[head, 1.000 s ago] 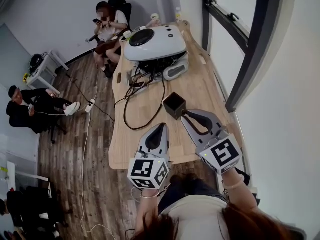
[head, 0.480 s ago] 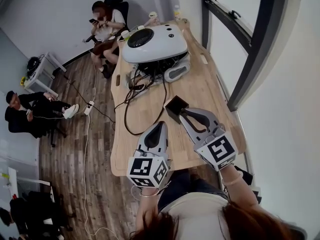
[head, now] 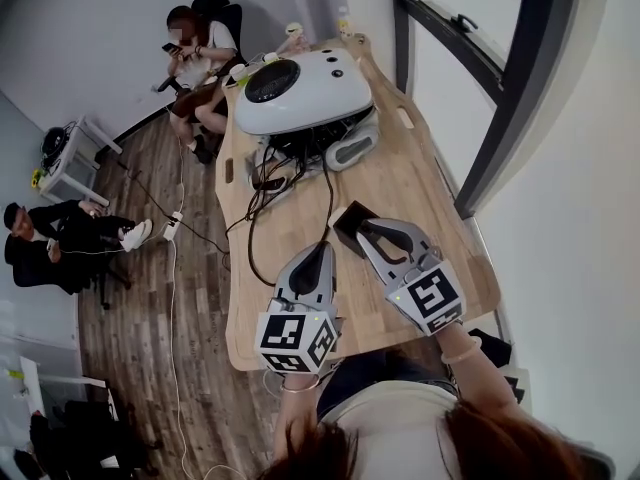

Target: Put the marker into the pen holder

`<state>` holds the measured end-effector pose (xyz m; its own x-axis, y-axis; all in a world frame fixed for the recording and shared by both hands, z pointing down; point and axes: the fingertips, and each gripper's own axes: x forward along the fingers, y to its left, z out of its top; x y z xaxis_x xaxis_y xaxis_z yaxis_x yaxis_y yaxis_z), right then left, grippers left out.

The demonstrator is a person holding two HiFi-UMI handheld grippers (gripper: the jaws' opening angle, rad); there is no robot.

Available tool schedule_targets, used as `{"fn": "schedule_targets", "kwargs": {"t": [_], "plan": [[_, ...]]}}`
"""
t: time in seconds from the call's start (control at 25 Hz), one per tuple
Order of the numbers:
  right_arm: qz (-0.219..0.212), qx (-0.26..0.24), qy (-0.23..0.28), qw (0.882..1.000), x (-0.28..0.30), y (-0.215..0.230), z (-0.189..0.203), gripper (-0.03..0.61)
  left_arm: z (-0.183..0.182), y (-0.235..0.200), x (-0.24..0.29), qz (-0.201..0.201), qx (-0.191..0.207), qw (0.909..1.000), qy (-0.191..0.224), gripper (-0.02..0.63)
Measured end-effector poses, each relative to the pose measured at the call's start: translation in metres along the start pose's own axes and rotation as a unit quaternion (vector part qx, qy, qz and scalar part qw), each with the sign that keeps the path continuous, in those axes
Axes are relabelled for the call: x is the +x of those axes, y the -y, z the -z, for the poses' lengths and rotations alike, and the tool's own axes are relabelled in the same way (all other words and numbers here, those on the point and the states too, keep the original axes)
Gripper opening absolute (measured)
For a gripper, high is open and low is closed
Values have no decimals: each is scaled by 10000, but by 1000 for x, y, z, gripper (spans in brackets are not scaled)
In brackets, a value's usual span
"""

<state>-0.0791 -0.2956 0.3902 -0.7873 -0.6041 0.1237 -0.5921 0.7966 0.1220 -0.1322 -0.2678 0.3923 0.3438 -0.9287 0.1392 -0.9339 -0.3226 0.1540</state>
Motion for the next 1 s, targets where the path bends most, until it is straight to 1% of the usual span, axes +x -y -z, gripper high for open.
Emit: {"fn": "schedule_targets", "kwargs": {"t": [0.16, 0.48, 1.0], "plan": [[42, 16, -186, 9998, 16, 5, 20, 69, 1, -9, 10, 65, -16, 10000, -36, 20], [-12, 71, -487, 9988, 40, 6, 52, 69, 6, -26, 24, 112, -59, 9998, -123, 20], [-77, 389, -983, 9944, 57, 7, 103, 69, 13, -39, 38, 141, -73, 9996, -239, 21]]}}
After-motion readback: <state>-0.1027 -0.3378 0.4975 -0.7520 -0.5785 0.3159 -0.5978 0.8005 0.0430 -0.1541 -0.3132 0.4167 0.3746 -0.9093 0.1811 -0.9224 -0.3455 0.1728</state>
